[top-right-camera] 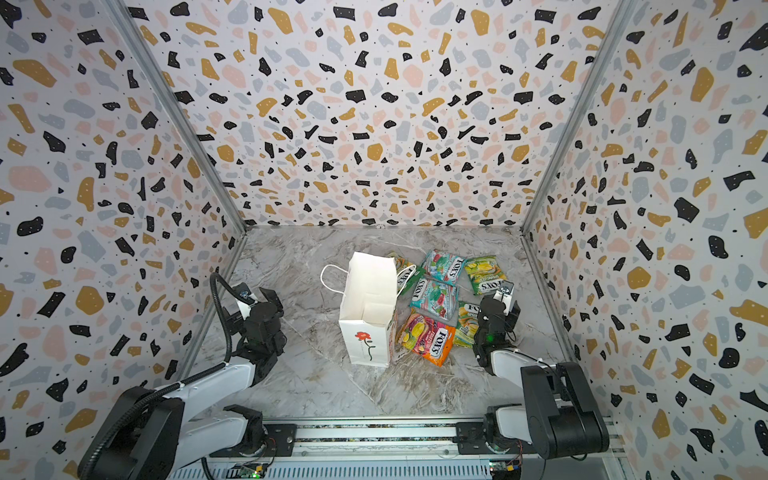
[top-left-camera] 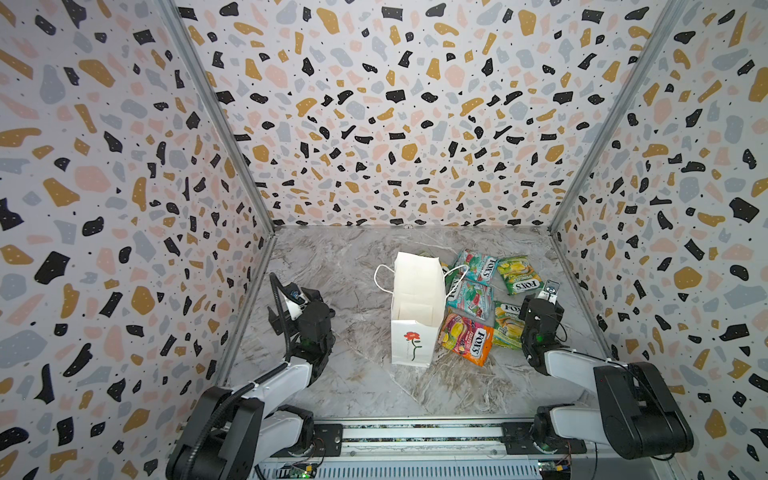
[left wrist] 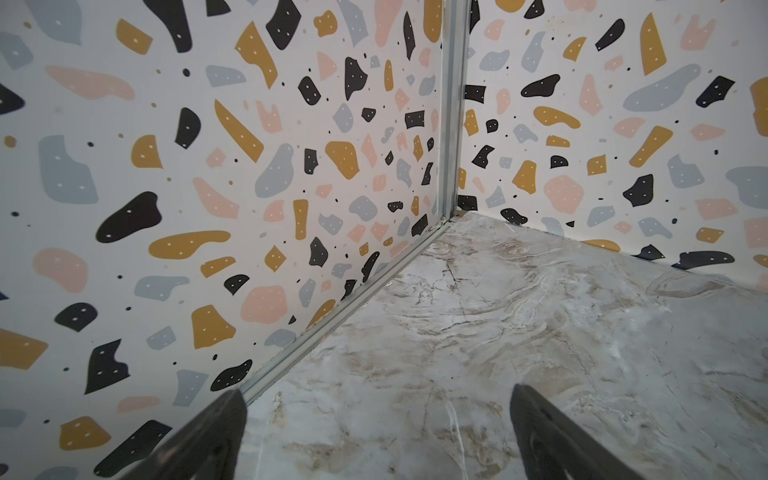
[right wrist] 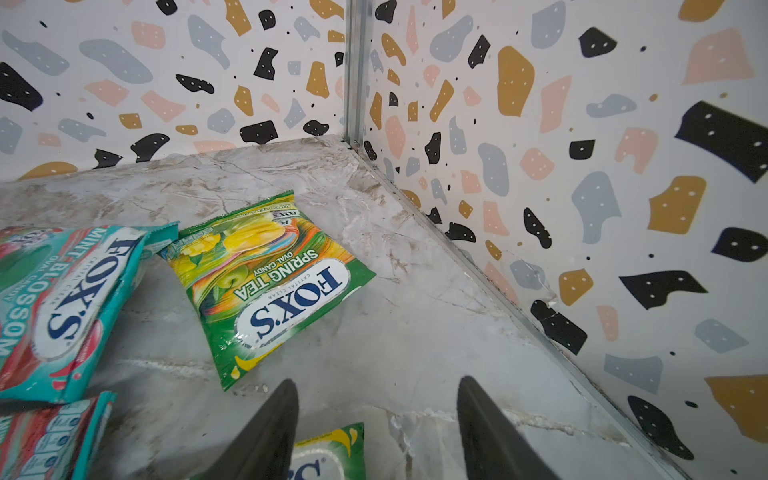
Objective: Take the snacks out of the paper bag
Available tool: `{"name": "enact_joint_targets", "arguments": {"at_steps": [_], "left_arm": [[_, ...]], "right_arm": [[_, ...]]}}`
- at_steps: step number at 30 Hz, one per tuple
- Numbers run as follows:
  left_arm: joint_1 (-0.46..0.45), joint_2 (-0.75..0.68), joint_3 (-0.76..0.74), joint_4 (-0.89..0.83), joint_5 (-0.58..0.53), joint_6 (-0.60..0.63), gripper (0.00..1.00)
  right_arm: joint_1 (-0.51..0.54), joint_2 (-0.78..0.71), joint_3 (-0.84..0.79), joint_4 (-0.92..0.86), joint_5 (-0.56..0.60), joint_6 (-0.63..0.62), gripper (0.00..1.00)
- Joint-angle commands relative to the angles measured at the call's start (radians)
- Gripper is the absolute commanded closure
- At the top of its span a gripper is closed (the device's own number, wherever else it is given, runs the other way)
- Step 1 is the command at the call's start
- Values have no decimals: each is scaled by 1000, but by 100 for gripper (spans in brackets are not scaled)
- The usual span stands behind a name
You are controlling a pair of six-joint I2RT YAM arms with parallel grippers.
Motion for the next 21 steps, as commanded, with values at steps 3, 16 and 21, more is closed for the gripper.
{"name": "enact_joint_targets", "arguments": {"at_steps": [3,16,21], "left_arm": [[30,65,-12,157,51,52,0],[189,163,-83,340,471,53,0],[201,187,-114,416,561,77,0]], "right_arm": [[-4,33,4,91,-2,-38,37],[-65,22,-61,227,-307,-71,34],[-126,10,-144,394,-481,-30,34]]}}
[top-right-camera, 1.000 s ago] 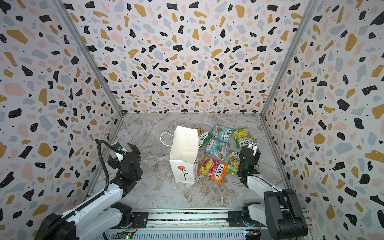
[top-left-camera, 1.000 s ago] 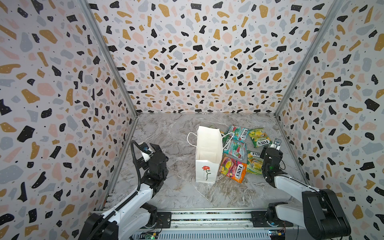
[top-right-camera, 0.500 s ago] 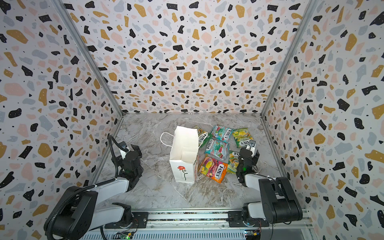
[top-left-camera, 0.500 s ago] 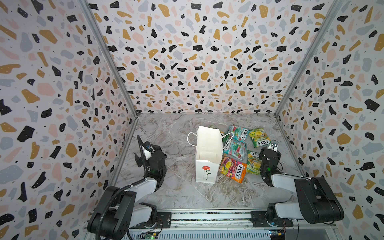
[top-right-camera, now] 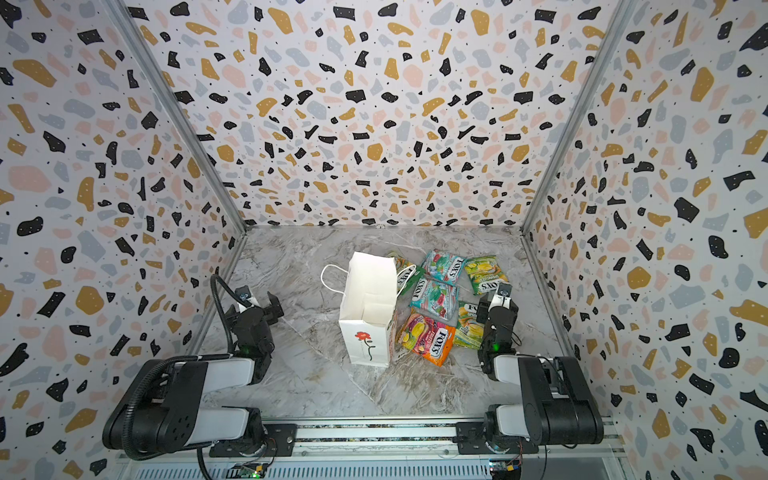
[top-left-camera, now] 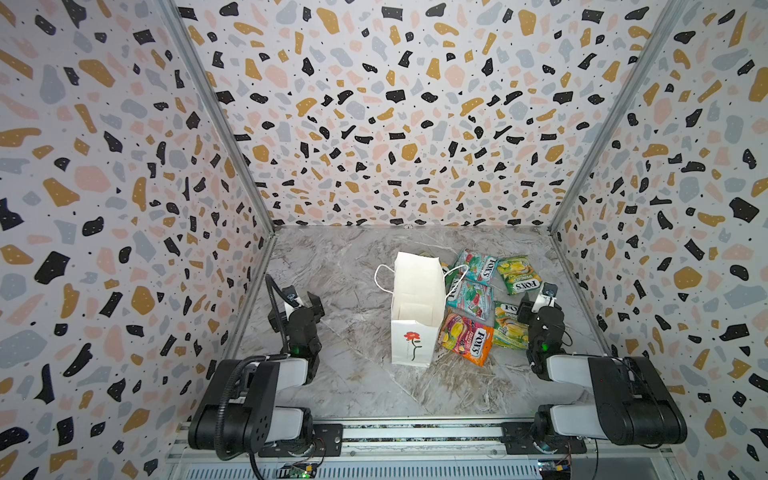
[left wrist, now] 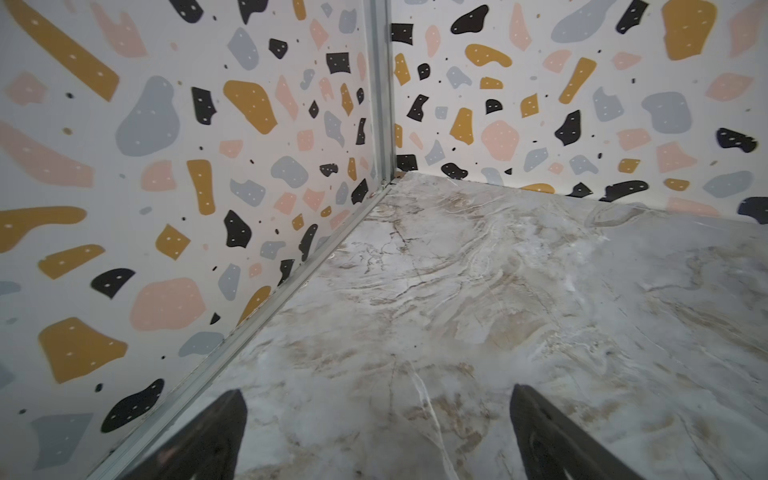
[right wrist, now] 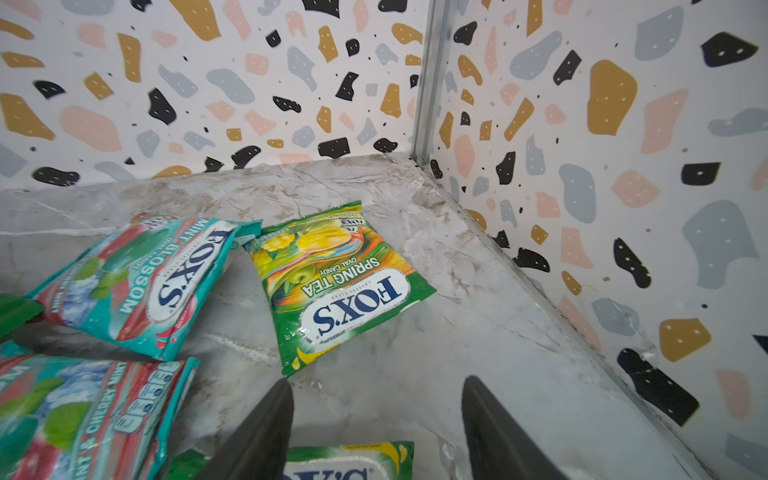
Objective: Take the snacks out of the paper bag
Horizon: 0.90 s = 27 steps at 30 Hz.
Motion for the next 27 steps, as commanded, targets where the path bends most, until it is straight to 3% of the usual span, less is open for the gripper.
{"name": "enact_joint_targets", "arguments": {"at_steps": [1,7,14,19,22,23,27], "left_arm": [[14,16,-30,159,104,16,0],[17,46,-75,262,121,20,0],[15,49,-56,226,123,25,0],[16,50,-50,217,116,21,0],[14,49,-51,217,113,20,0],[14,49,-51,217,114,20,0],[14,48,-52,218,113,21,0]], "right_arm": [[-31,-10,-60,192,-165,35,33],[-40,28,-88,268,-236,20,32],[-23,49,-116,366,-236,-9,31],[11,172,-116,492,-234,-47,30],[41,159,-71,392,-150,-54,18],[52,164,-59,380,-127,-59,2],[74,164,-32,324,-77,-63,1]]}}
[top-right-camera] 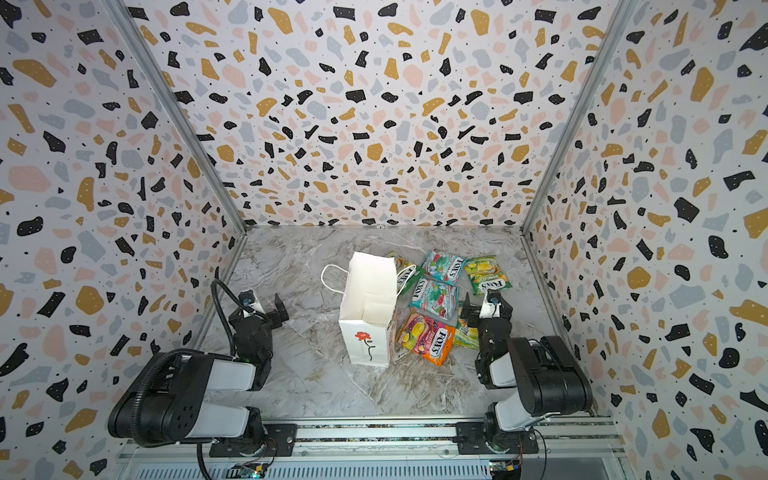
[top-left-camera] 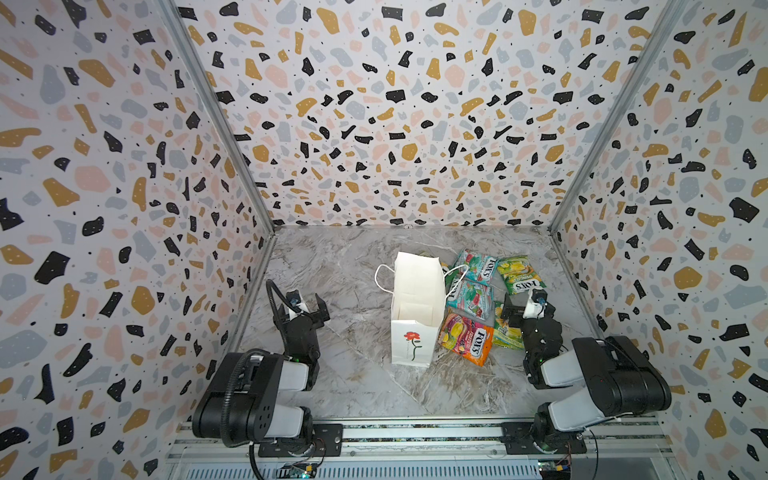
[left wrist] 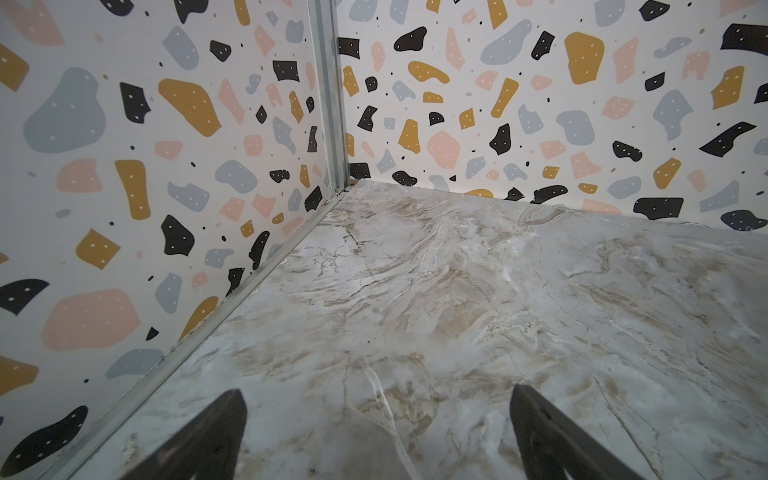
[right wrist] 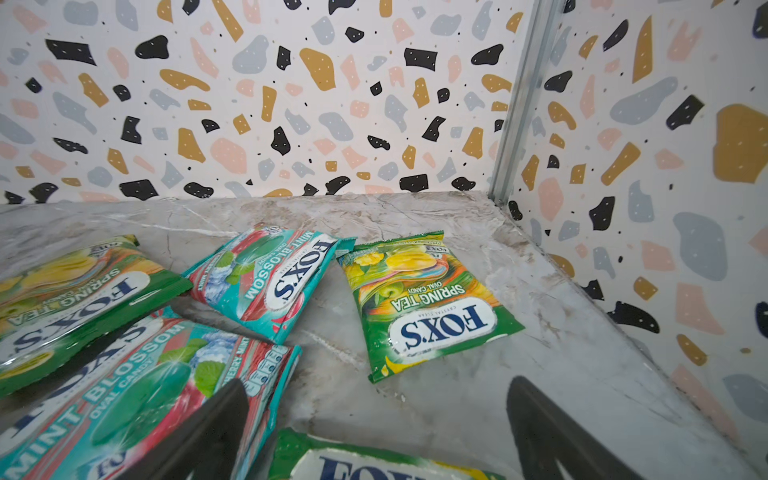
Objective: Take the snacks out of the paper bag
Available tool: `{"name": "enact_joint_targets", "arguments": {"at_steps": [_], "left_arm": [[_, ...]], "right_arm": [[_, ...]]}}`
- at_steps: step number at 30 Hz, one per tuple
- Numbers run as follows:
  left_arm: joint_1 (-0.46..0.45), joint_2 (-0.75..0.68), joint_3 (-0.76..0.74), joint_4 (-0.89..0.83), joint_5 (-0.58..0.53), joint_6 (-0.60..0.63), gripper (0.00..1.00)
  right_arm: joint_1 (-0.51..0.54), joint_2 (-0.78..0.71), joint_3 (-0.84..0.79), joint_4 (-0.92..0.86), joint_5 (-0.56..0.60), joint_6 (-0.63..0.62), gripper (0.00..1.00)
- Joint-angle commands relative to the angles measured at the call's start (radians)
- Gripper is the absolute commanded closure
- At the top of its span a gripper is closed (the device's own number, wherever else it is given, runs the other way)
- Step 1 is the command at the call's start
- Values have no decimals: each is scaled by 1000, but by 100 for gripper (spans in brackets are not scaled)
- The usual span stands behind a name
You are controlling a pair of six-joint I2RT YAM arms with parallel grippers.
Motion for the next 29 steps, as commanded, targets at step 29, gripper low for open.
{"name": "enact_joint_targets", "arguments": {"at_steps": [29], "left_arm": [[-7,1,19,43,-16,19,0]], "right_arm": [[20,-3,24,-23,69,-23,1]]}}
